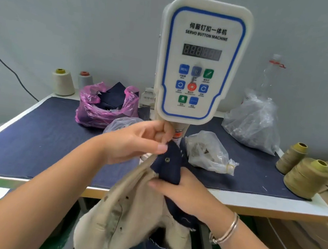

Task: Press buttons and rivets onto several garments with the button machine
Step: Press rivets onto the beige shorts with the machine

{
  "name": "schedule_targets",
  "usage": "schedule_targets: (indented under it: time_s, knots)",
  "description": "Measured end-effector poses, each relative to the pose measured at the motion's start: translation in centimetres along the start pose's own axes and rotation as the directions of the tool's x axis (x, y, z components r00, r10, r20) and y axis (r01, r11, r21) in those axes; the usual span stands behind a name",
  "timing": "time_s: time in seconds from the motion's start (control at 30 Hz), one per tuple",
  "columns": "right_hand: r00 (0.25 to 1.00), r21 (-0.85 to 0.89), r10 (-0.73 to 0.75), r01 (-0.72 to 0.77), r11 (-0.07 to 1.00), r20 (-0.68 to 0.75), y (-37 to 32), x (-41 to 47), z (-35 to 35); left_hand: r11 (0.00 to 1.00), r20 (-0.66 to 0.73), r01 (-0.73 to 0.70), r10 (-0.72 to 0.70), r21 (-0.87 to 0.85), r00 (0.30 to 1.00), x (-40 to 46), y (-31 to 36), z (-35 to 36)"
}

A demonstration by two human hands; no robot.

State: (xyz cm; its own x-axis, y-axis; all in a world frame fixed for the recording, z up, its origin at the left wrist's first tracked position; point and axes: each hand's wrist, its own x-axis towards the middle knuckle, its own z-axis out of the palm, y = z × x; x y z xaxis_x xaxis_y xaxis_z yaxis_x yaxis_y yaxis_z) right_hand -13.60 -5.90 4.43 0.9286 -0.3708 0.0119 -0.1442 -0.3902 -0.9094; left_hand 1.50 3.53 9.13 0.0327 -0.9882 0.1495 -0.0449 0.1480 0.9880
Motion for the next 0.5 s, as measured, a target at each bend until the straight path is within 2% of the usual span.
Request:
schedule_targets:
  time_s: [0.07,0.1,0.13,0.2,0.27,0.33,0.37,0.43,0.5]
  knots:
    - [0.989,0.22,0.068,-0.037,0.975,-0.134,-0.6,0.4,-0.2,0.995,-0.246,0.014,0.009,0.094,0.969,-0.7,0.1,-0.9]
    - [0.982,0.337,0.09,-0.029,0.941,-0.166,-0.9,0.4,-0.5,0.99,-0.308,0.041,0.003,0.136,0.951,-1.4,0.1,-1.5]
    - [0.98,0.449,0.106,-0.019,0.893,-0.169,-1.1,0.3,-0.9,0.981,-0.303,0.08,-0.022,0.178,0.953,-2.4,0.0,-2.2]
    - [0.974,0.594,0.124,0.011,0.805,-0.187,-1.5,-0.2,-1.7,0.94,-0.18,0.191,-0.144,0.282,0.973,-4.7,-0.4,-3.0]
    - [0.965,0.633,0.146,0.026,0.774,-0.218,-1.6,-0.7,-2.4,0.896,-0.065,0.272,-0.267,0.352,0.962,-6.7,-1.1,-2.8]
    - [0.955,0.646,0.163,0.038,0.763,-0.249,-1.8,-1.1,-2.7,0.821,-0.067,0.34,-0.349,0.459,0.935,-7.6,-2.0,-1.8]
    - [0.95,0.649,0.171,0.042,0.76,-0.262,-1.8,-1.3,-3.0,0.743,-0.134,0.351,-0.338,0.57,0.932,-7.7,-2.6,-1.5]
    - [0.941,0.629,0.171,0.054,0.776,-0.291,-1.6,-1.7,-3.5,0.606,-0.301,0.362,-0.205,0.708,0.931,-7.3,-3.0,-1.4]
    - [0.929,0.593,0.159,0.075,0.801,-0.333,-1.3,-2.0,-4.3,0.639,-0.43,0.398,-0.114,0.658,0.895,-7.0,-2.4,-2.0]
